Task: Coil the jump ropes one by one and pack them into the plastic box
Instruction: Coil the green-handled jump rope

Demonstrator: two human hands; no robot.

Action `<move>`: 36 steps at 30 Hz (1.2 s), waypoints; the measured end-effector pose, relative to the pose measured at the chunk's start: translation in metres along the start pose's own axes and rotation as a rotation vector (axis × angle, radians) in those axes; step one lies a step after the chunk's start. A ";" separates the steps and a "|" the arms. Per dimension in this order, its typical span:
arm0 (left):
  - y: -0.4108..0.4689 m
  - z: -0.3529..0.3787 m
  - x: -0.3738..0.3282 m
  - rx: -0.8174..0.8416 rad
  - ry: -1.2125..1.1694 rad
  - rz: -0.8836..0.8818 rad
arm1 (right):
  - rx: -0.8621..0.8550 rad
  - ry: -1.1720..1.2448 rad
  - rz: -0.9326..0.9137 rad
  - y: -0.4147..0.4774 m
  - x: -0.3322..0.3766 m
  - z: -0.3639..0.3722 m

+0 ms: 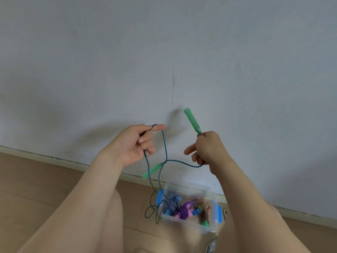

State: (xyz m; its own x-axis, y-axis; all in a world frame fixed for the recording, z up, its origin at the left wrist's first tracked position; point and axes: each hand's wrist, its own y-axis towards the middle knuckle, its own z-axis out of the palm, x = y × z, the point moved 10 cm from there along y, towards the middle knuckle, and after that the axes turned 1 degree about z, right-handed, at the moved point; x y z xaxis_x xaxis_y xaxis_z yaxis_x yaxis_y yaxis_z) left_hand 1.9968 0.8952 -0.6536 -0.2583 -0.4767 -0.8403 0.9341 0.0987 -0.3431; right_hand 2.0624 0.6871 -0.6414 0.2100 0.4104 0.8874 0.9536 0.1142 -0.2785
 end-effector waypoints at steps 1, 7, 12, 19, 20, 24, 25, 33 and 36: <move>0.000 0.003 -0.002 0.009 -0.044 0.000 | -0.018 -0.023 0.002 0.003 -0.002 -0.003; 0.002 -0.019 -0.002 -0.148 0.141 -0.022 | -0.316 -0.553 -0.213 0.001 0.011 -0.031; 0.006 -0.028 0.001 -0.211 0.231 0.001 | -0.456 -0.804 -0.399 -0.002 0.023 -0.034; 0.011 -0.045 -0.011 -0.340 0.868 0.125 | -0.529 -0.986 -0.387 -0.005 0.026 -0.036; 0.012 -0.045 -0.012 -0.331 1.011 0.153 | -0.522 -0.974 -0.410 -0.005 0.027 -0.034; 0.009 -0.056 -0.009 -0.440 1.242 0.137 | -0.332 -0.709 -0.394 0.009 0.015 -0.025; 0.007 -0.056 -0.008 -0.450 1.218 0.130 | -0.265 -0.594 -0.338 0.012 0.011 -0.022; 0.005 -0.039 -0.009 -0.400 0.719 0.112 | 0.256 0.314 0.132 -0.011 -0.015 0.037; 0.008 -0.028 0.003 -0.267 0.627 0.054 | 0.298 0.471 0.196 -0.010 -0.024 0.056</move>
State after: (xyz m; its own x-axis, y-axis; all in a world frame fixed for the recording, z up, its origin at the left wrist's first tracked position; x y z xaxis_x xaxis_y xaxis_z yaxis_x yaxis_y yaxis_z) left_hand 1.9969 0.9188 -0.6703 -0.3820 0.1231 -0.9159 0.8776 0.3590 -0.3177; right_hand 2.0359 0.7267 -0.6801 0.5142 0.0115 0.8576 0.7999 0.3543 -0.4844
